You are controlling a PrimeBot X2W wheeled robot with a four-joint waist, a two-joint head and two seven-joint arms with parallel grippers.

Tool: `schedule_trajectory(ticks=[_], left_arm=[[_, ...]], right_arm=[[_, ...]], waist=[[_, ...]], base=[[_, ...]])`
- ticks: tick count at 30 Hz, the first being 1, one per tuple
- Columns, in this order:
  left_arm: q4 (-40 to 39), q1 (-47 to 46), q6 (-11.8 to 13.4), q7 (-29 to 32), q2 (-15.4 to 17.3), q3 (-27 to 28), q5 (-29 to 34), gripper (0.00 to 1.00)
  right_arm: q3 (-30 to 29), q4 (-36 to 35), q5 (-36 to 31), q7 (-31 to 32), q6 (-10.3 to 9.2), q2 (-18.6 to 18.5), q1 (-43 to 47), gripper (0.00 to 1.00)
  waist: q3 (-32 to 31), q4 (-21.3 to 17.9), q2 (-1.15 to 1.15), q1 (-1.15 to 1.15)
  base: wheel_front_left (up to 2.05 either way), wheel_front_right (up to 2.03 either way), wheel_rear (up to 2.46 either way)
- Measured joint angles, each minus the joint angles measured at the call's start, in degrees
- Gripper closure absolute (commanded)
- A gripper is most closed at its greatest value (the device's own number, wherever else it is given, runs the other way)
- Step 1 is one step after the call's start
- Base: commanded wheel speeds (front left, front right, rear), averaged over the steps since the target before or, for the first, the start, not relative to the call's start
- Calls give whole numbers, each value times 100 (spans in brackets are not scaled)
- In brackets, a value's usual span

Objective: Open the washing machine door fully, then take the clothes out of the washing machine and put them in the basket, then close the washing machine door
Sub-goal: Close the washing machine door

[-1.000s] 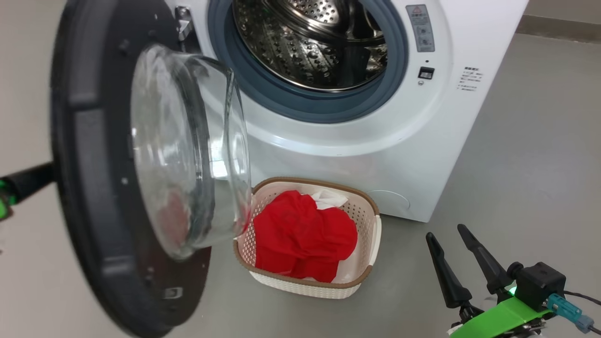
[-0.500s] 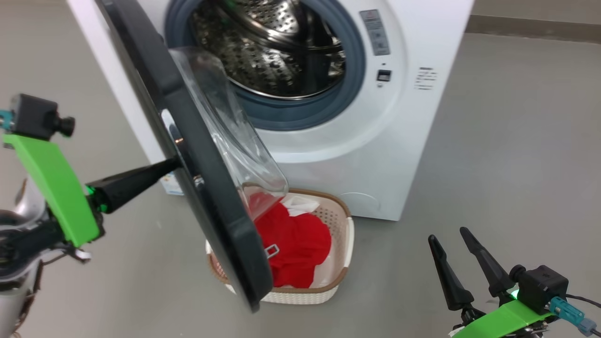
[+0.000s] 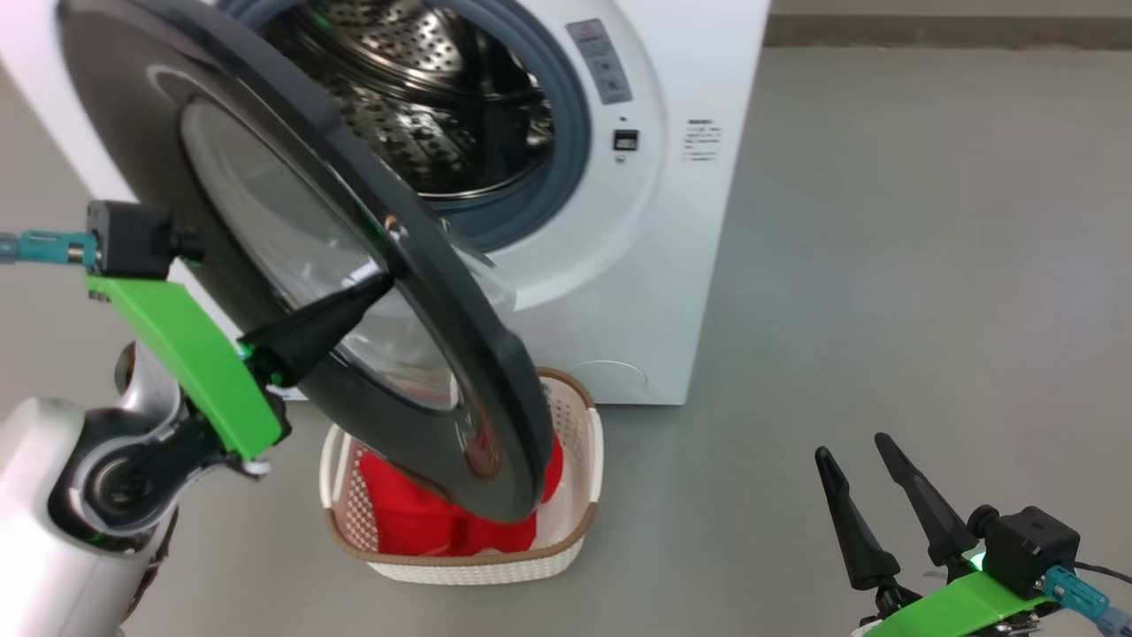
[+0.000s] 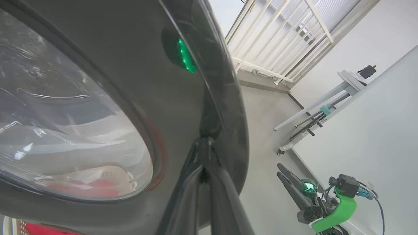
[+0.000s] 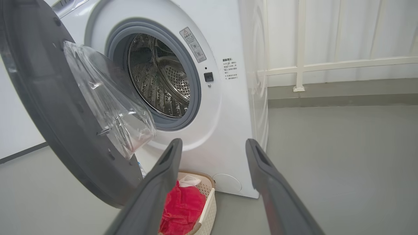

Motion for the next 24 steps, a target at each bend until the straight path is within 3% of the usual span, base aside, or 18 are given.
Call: schedule_trajectory(ticks=[8, 24], left_arm=[[300, -342, -1, -744, -63, -354, 40, 100], [944, -1366, -1, -1689, 180, -762, -88, 100]], right_arm=[[-10, -57, 0, 0, 0, -4, -31, 0], [-26, -145, -3, 0, 0, 172, -513, 0]], waist=[[200, -258, 0, 0], [888, -690, 0, 0]], base=[[0, 0, 0], [0, 0, 0]])
